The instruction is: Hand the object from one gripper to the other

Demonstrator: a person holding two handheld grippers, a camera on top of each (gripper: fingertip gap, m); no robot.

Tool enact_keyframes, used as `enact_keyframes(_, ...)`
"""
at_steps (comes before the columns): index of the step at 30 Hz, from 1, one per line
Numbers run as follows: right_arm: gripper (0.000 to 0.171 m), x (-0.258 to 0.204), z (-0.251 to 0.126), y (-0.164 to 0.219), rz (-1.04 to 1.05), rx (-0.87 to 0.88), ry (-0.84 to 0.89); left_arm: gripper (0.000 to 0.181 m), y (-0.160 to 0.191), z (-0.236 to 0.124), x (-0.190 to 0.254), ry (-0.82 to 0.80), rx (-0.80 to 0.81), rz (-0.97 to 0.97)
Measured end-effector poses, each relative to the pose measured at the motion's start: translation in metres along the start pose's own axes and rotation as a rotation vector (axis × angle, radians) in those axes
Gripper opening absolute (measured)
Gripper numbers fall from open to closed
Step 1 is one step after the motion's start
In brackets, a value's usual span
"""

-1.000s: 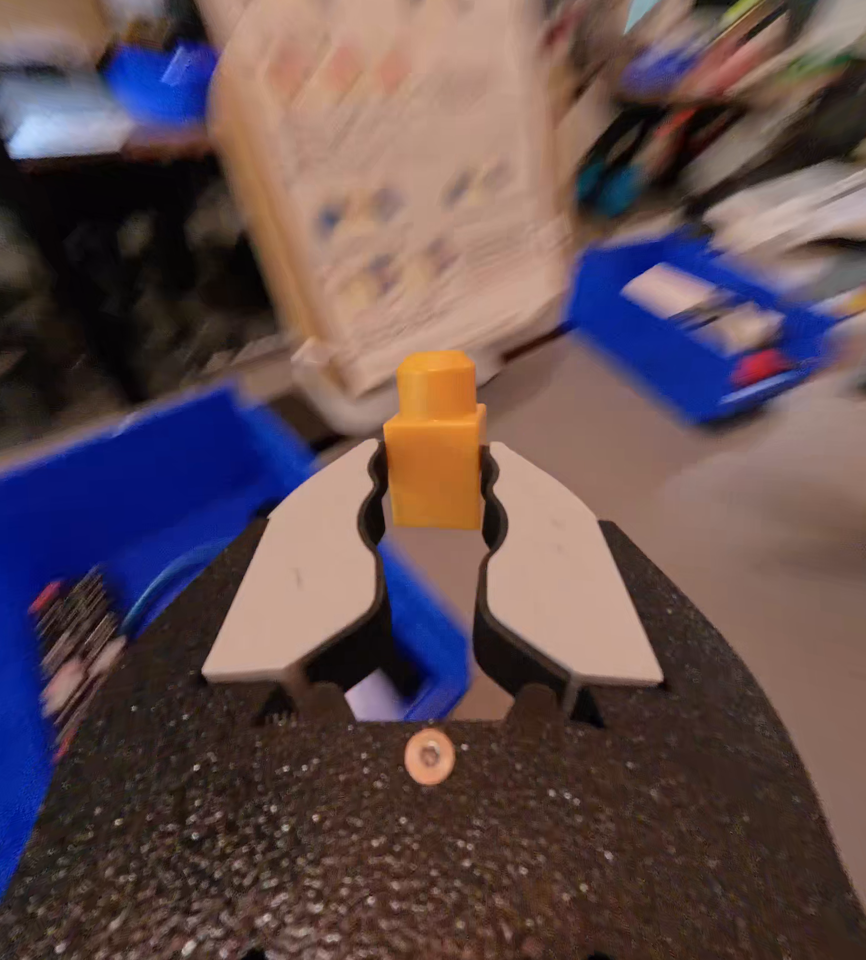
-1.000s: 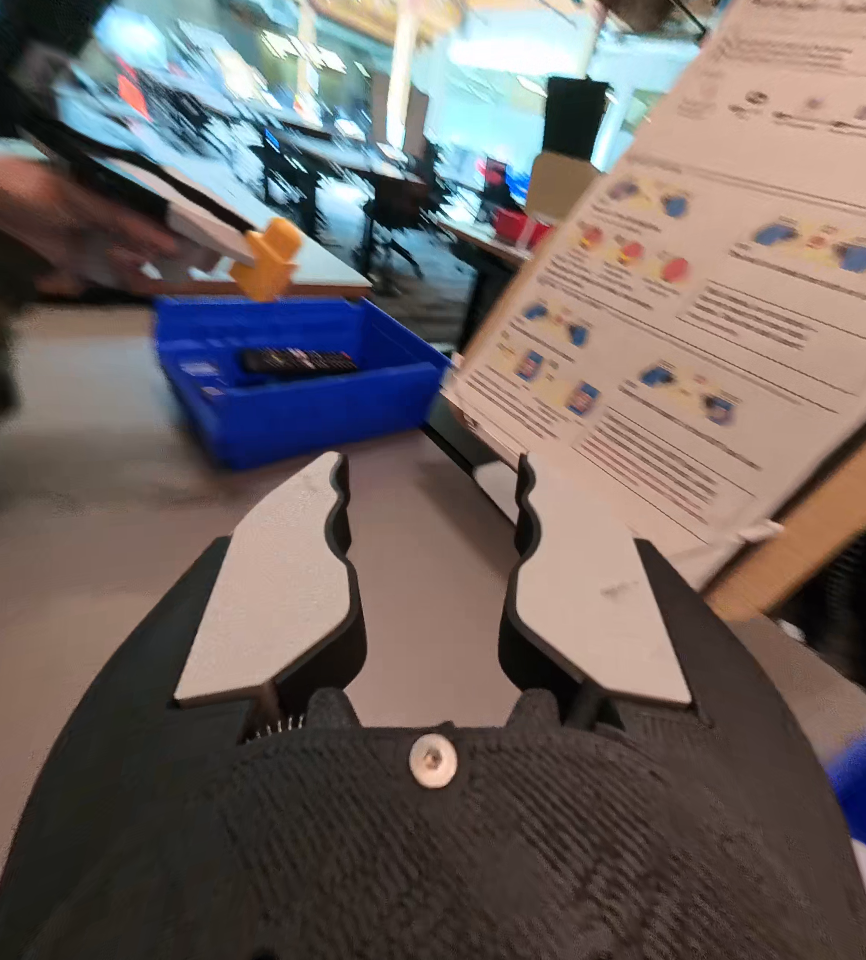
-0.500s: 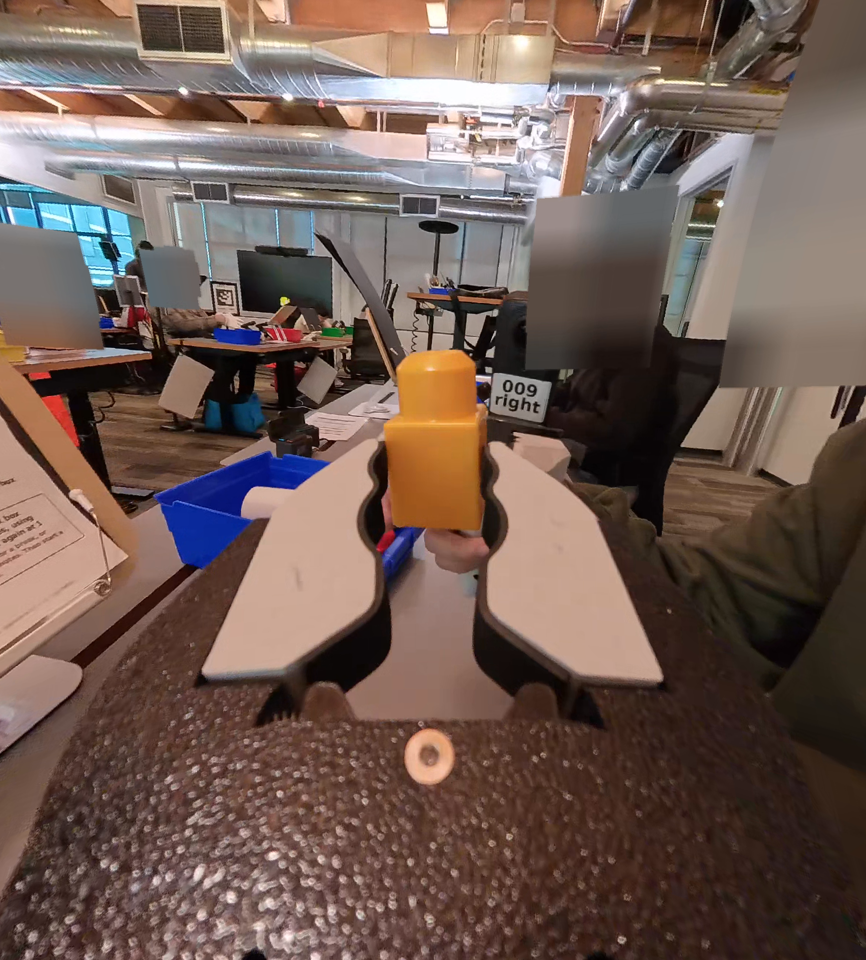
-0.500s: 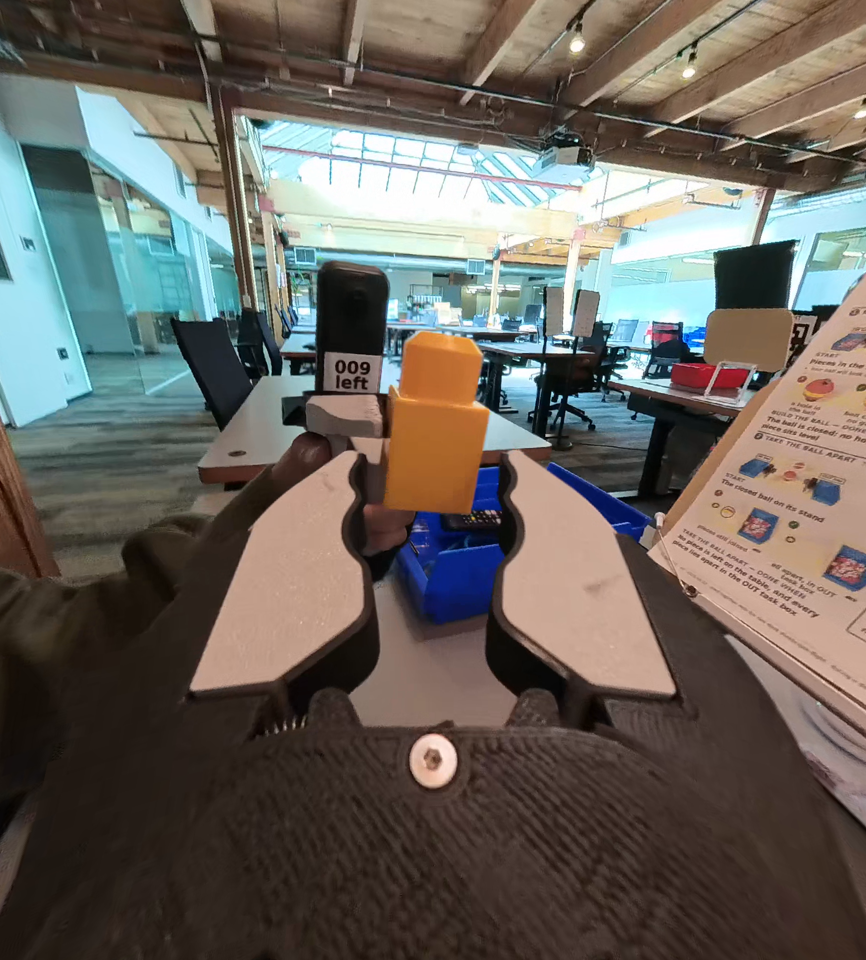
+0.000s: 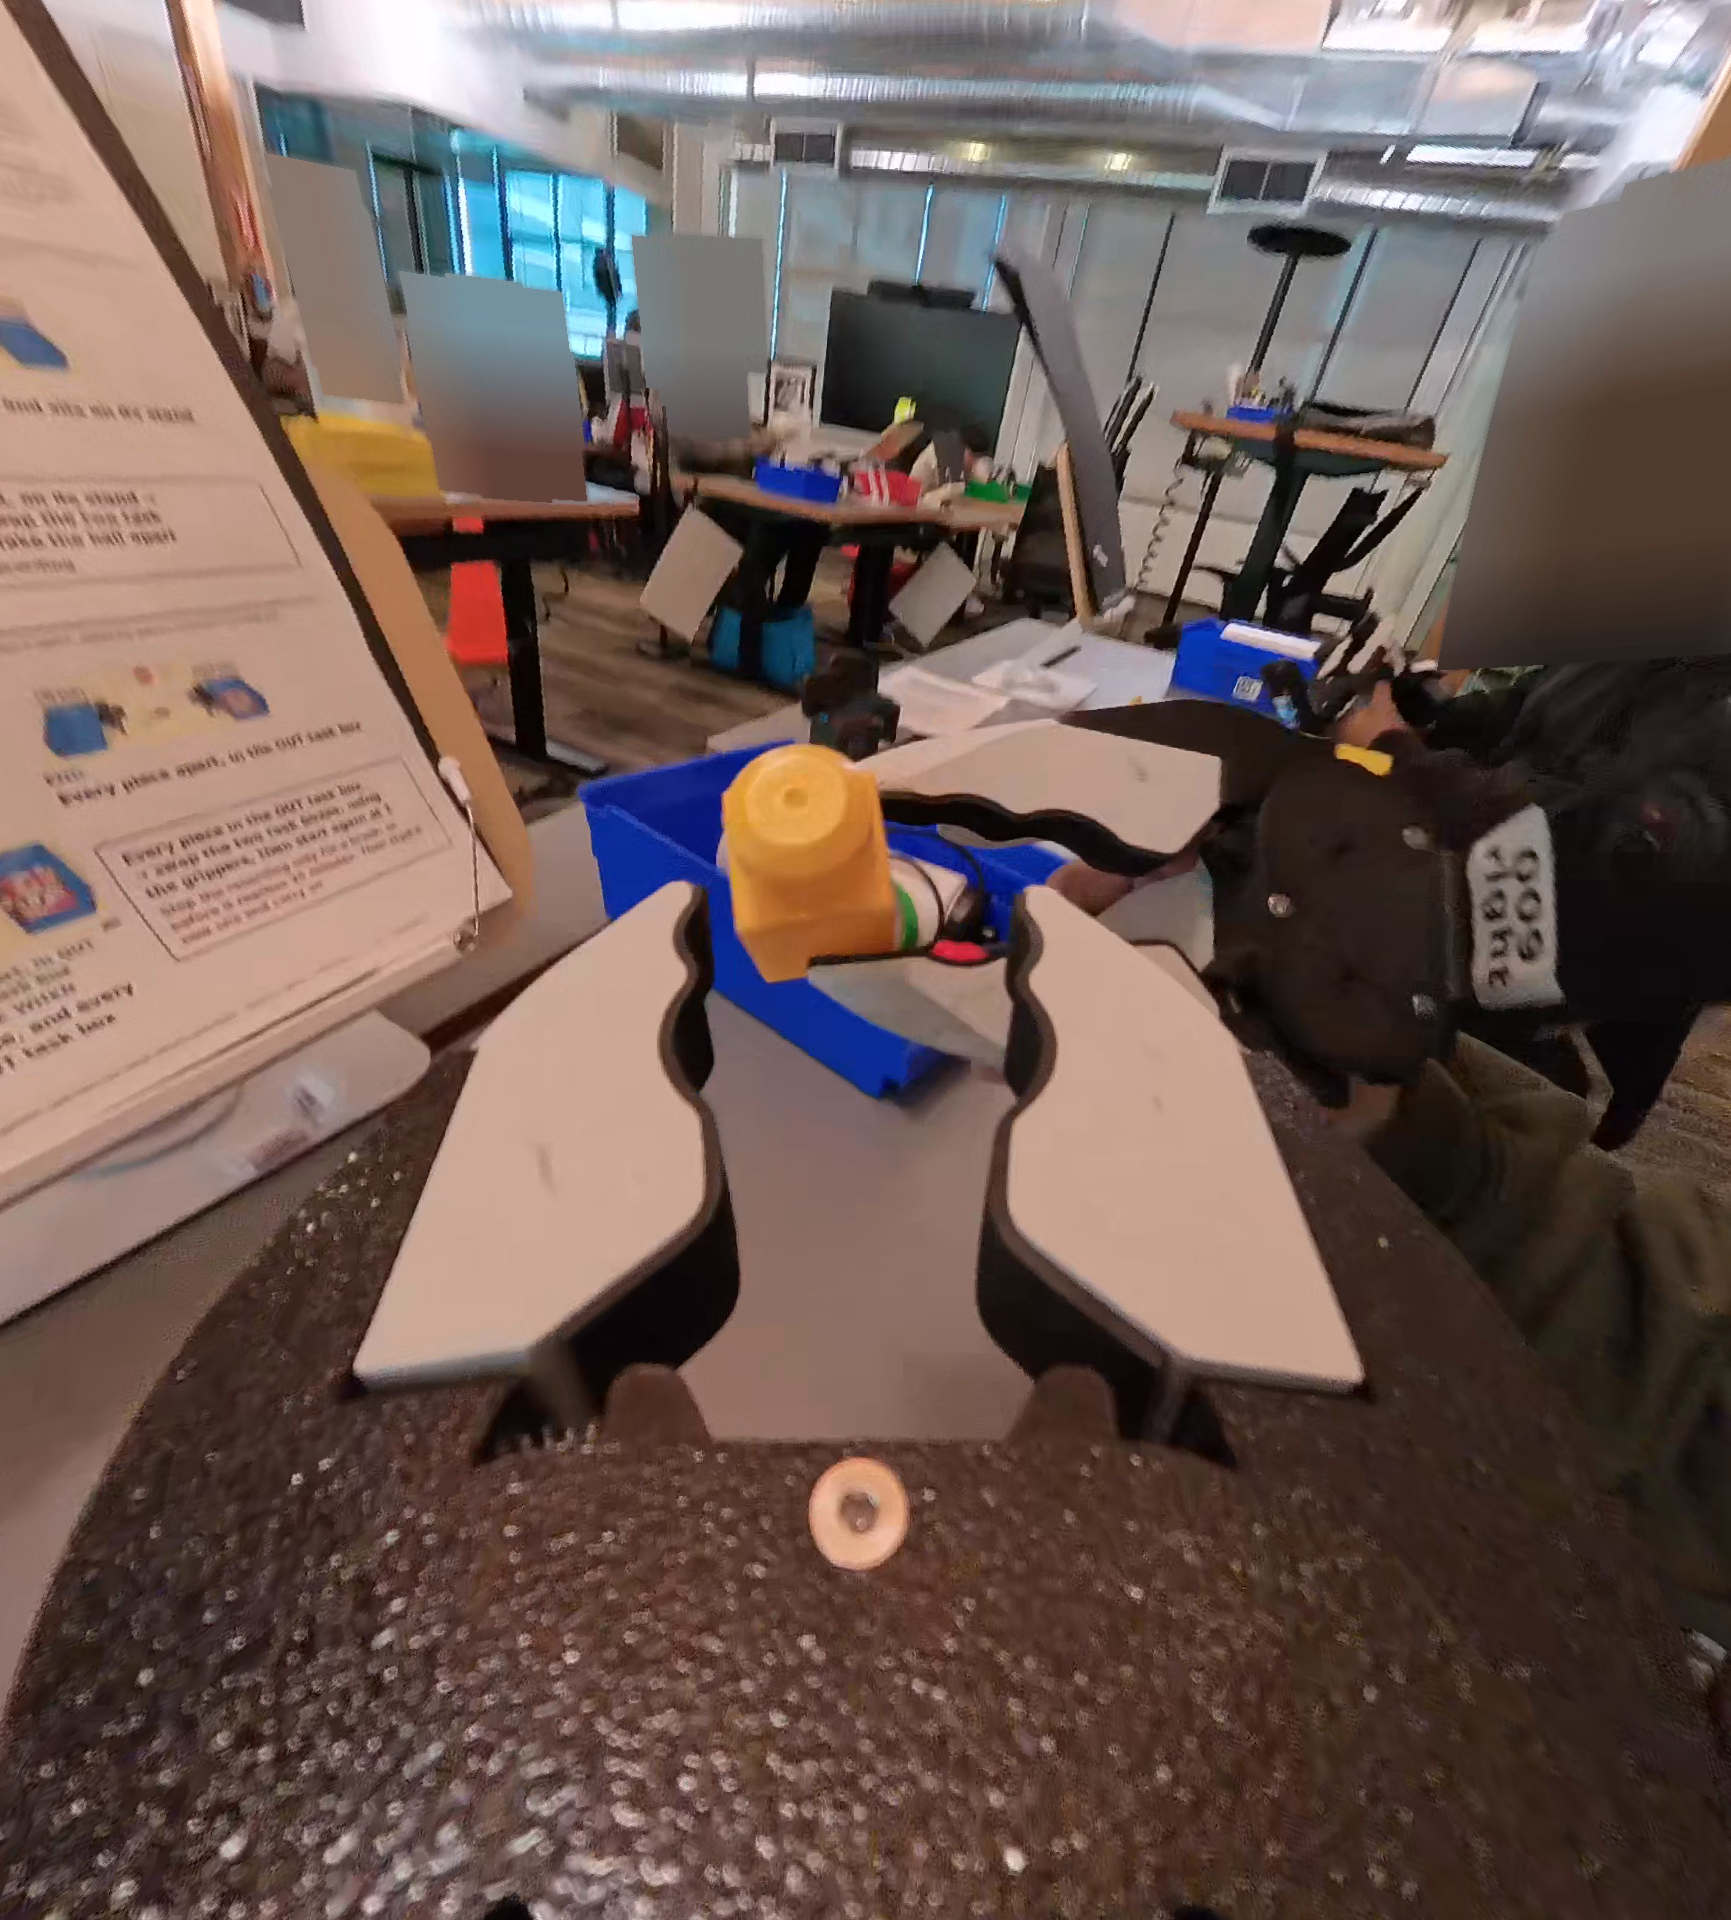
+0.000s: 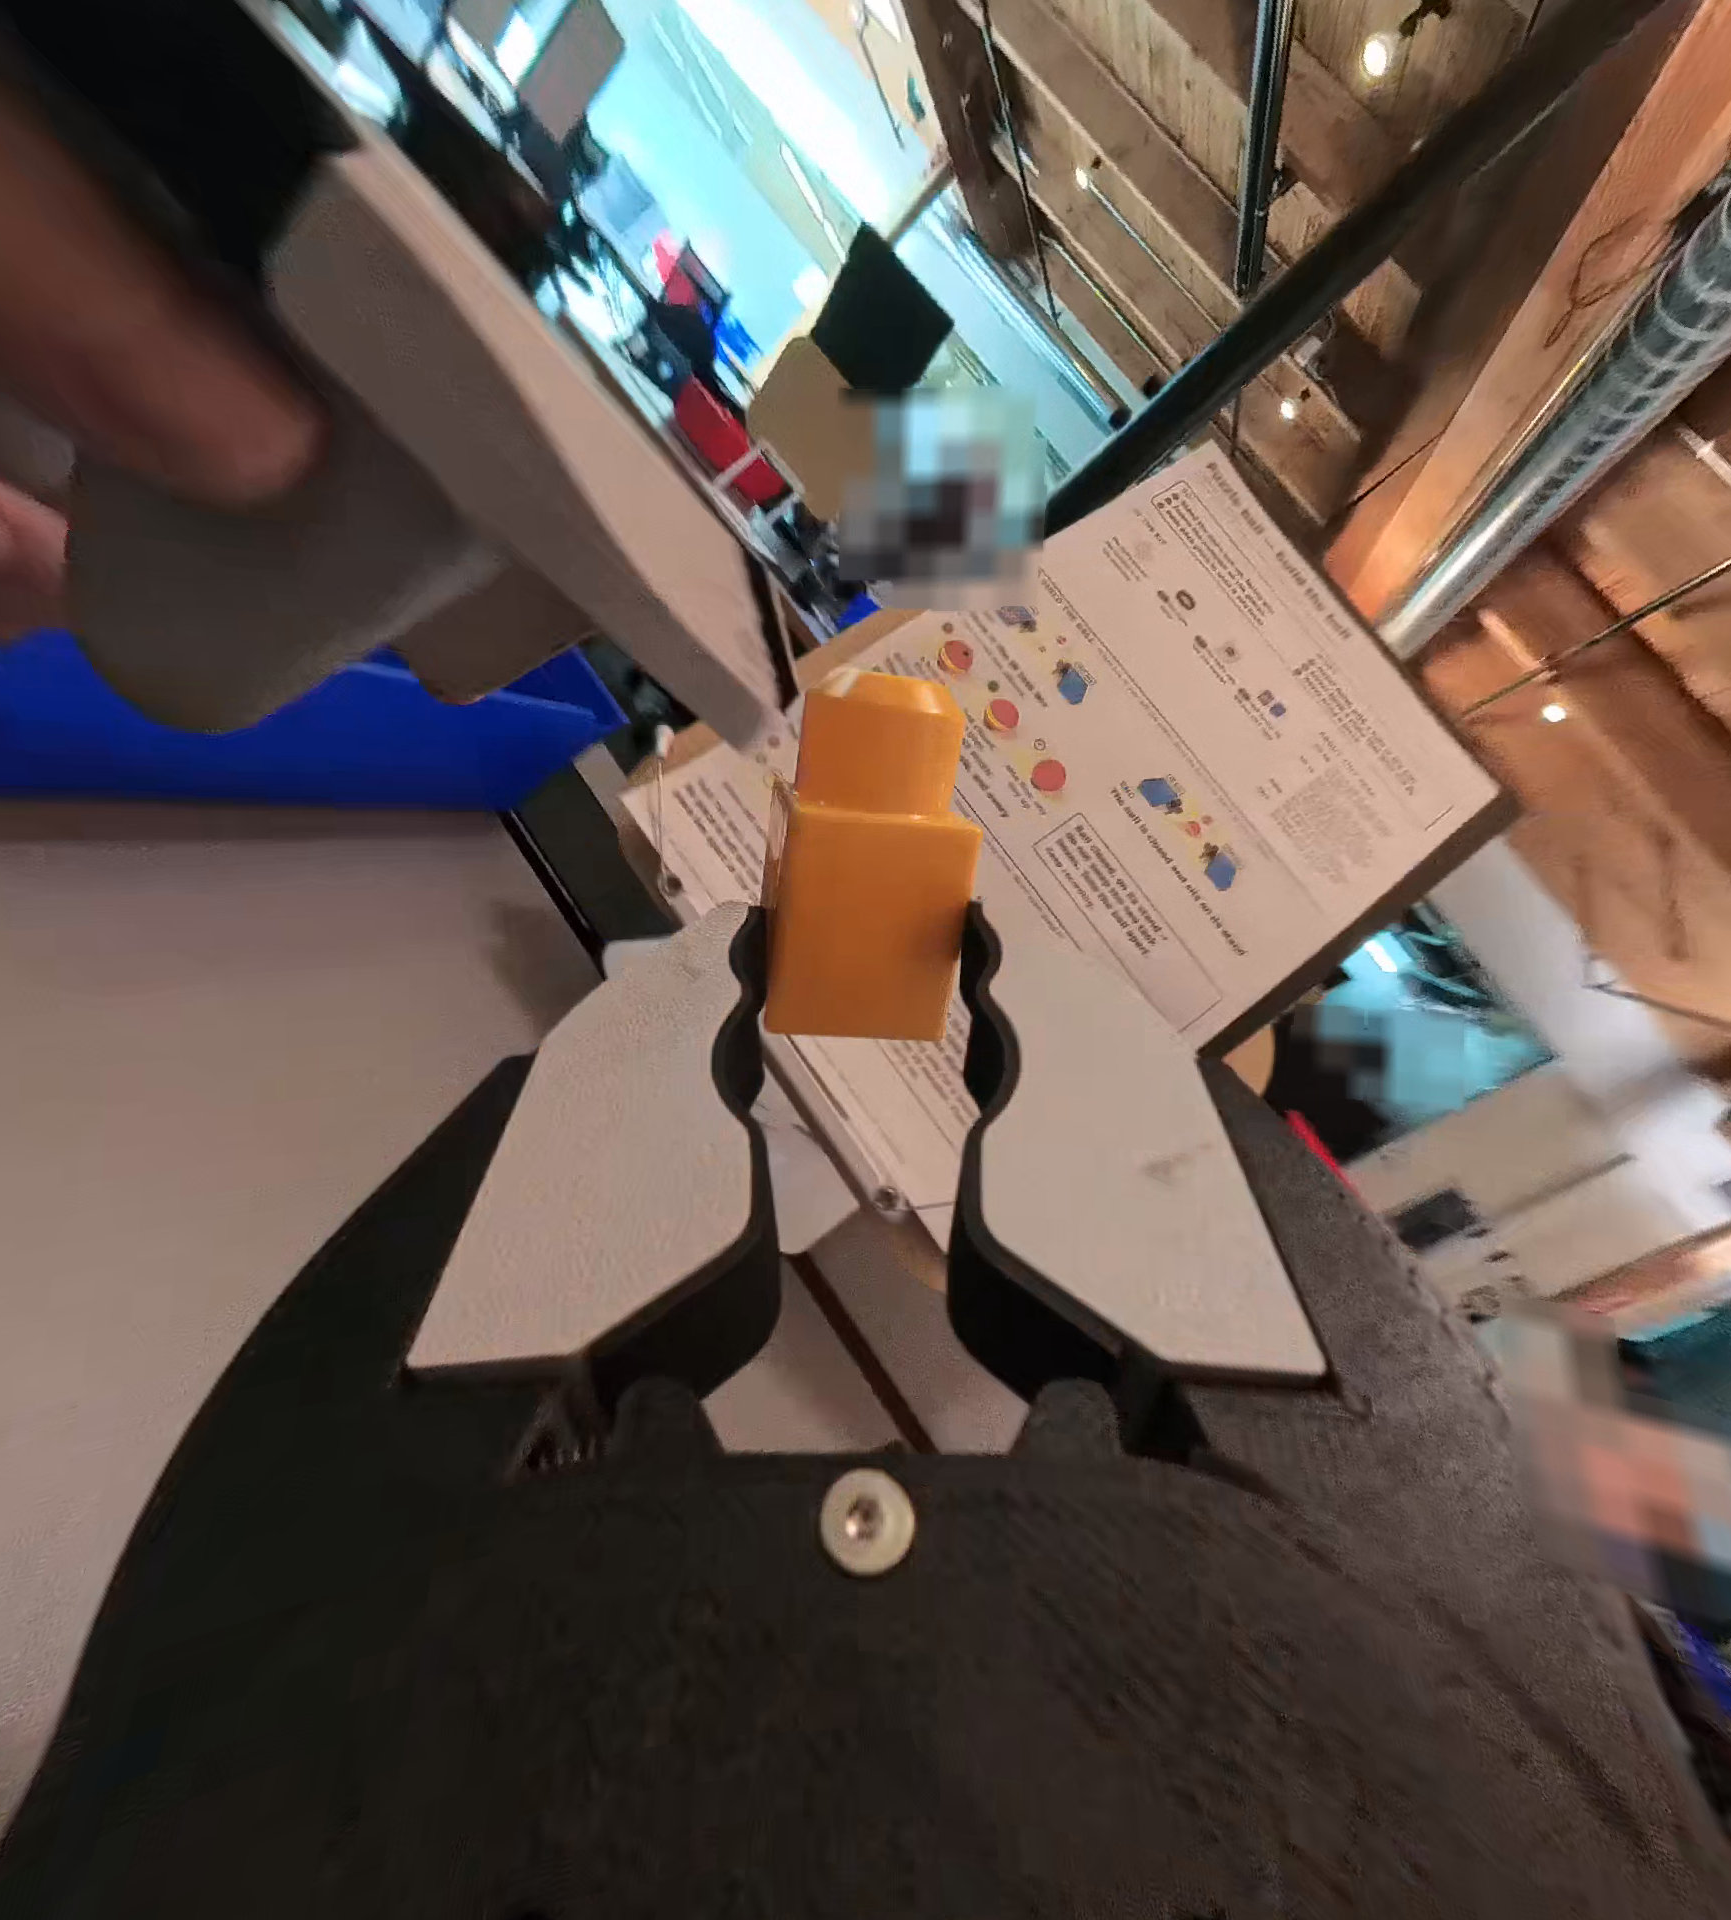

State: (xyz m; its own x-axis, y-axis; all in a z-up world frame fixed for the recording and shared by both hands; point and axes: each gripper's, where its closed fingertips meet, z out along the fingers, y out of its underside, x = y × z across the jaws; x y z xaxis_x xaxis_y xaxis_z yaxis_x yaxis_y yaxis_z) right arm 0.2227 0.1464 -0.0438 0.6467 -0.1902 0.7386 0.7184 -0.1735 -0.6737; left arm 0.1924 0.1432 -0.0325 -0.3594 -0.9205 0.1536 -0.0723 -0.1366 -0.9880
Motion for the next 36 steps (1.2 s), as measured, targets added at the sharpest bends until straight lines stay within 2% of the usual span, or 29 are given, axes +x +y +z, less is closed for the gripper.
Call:
enact_keyframes(5, 0.036, -0.009, 0.005, 0.001, -0.128, -0.064, 0.046, 0.056, 0.020, 0.013, -0.009, -0.063, -0.110, -0.071)
enact_keyframes(9, 0.036, -0.014, 0.006, 0.006, -0.189, -0.107, 0.039, 0.041, 0.024, 0.015, -0.017, -0.078, -0.102, -0.108)
enact_keyframes(10, 0.036, -0.015, 0.007, 0.007, -0.188, -0.111, 0.033, 0.033, 0.025, 0.015, -0.021, -0.086, -0.102, -0.105)
enact_keyframes(17, 0.035, -0.019, 0.010, 0.013, -0.165, -0.116, 0.001, 0.033, 0.030, 0.017, -0.026, -0.022, -0.082, -0.113)
enact_keyframes(22, 0.034, -0.023, 0.010, 0.013, -0.037, -0.079, -0.078, 0.033, 0.032, 0.017, -0.028, 0.003, -0.069, -0.116)
enact_keyframes(25, 0.034, -0.026, 0.008, 0.011, 0.088, -0.051, -0.145, 0.033, 0.029, 0.012, -0.033, 0.006, -0.052, -0.095)
enact_keyframes(27, 0.046, -0.033, 0.005, 0.012, 0.218, -0.039, -0.253, 0.033, 0.023, 0.005, -0.038, 0.004, -0.017, -0.042)
enact_keyframes(30, 0.075, -0.041, -0.003, 0.005, 0.630, 0.020, -0.502, 0.033, 0.005, -0.013, -0.031, 0.093, 0.111, 0.089)
enact_keyframes(31, 0.080, -0.040, -0.007, -0.003, 0.807, 0.076, -0.589, 0.033, -0.001, -0.018, -0.025, 0.138, 0.155, 0.118)
enact_keyframes(33, 0.078, -0.035, -0.018, -0.022, 1.115, 0.197, -0.788, 0.033, -0.008, -0.028, -0.014, 0.214, 0.222, 0.169)
enact_keyframes(36, 0.068, -0.035, -0.033, -0.041, 1.343, 0.302, -1.023, 0.033, -0.012, -0.035, 0.001, 0.276, 0.287, 0.302)
